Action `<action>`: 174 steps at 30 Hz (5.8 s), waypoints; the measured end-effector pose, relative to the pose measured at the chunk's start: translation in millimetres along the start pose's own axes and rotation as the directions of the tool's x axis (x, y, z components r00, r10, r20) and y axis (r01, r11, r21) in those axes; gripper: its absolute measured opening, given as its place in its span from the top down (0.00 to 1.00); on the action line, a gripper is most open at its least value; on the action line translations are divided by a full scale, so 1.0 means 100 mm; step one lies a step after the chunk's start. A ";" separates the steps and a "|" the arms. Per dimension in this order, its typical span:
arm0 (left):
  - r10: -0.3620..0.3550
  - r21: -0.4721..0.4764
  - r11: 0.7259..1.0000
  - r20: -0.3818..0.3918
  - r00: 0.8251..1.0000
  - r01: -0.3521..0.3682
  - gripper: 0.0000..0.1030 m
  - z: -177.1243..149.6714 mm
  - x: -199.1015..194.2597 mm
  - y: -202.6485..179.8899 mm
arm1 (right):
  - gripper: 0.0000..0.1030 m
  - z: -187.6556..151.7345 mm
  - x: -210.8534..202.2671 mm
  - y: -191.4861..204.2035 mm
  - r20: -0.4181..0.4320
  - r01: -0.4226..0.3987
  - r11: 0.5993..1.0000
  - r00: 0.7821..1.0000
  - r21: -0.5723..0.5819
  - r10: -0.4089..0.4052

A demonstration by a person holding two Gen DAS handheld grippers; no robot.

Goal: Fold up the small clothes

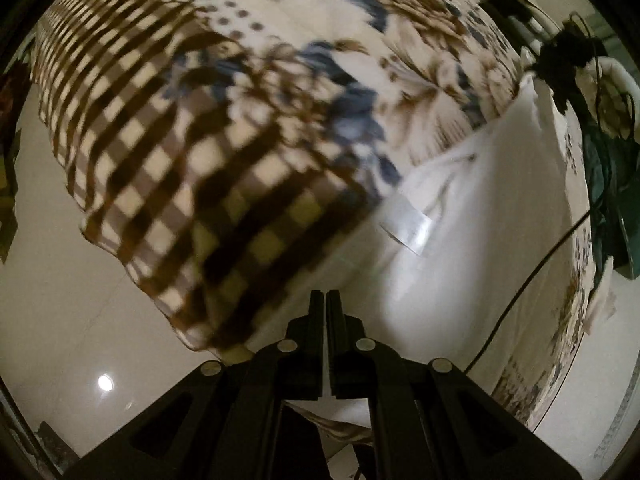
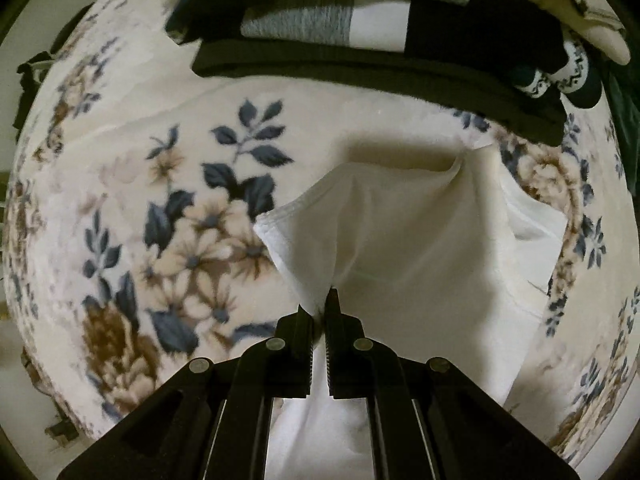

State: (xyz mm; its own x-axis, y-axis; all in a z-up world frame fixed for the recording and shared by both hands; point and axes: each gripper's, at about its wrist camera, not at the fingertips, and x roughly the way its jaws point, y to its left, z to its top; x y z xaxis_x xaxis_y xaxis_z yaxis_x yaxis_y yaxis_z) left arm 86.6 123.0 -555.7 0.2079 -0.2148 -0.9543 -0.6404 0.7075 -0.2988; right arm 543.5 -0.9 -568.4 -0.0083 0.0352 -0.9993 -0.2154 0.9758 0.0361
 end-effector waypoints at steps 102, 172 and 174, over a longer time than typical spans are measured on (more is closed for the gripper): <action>-0.166 0.313 0.927 -0.158 0.973 0.209 0.47 2.14 0.59 -2.17 | 0.47 -2.14 -0.32 -1.95 0.084 -0.538 0.773 0.835 0.337 0.544; -0.086 0.384 0.902 -0.285 0.955 0.196 0.97 0.47 -0.20 -0.08 | 0.93 -5.32 0.18 -0.74 0.015 -0.360 0.719 0.899 0.594 0.438; -0.156 0.296 0.918 -0.342 0.927 0.264 0.89 0.52 -0.16 0.02 | 0.90 -5.32 0.20 -0.77 0.015 -0.371 0.711 0.892 0.598 0.452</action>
State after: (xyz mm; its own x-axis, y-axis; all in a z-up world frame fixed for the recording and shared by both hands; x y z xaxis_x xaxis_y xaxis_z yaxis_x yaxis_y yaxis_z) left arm 120.1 163.2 -540.4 0.0399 -0.5400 -0.8407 -0.3144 0.7919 -0.5236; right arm 40.8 -189.6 -590.4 -0.0901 0.4760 -0.8748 0.4336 0.8095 0.3958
